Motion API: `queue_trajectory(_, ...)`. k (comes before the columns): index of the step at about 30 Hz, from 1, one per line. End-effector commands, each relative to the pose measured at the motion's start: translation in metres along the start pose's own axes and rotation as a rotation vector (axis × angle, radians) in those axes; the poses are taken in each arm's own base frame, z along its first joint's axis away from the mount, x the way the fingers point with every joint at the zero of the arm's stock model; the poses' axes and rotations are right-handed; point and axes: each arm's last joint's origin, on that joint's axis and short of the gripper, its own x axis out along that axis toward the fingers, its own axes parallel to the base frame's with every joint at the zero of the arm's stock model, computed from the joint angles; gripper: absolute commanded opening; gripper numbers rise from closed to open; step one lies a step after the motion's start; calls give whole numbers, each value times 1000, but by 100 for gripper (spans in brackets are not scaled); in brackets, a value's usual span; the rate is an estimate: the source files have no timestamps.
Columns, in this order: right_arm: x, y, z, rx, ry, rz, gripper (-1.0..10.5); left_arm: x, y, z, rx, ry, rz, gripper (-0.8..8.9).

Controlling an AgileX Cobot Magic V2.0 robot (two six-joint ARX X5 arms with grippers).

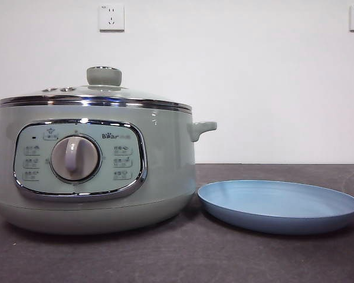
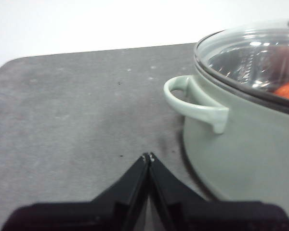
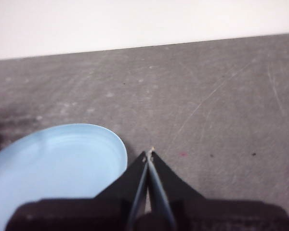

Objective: Take the pumpkin out from the steamer,put the pumpkin in the blue plate,close the lid

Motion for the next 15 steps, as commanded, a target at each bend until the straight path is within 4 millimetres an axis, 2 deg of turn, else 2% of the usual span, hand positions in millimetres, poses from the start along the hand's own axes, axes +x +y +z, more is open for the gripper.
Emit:
queue_trajectory(1, 1, 0, -4, 200, 12, 0, 1, 1, -2, -3, -196, 9, -70, -3)
queue_trajectory(6, 1, -1, -4, 397, 11, -2, 1, 0, -6, -2, -477, 43, -202, -3)
queue_trajectory(15, 0, 0, -2, 449, 11, 8, -4, -1, -6, 7, -494, -15, -215, -6)
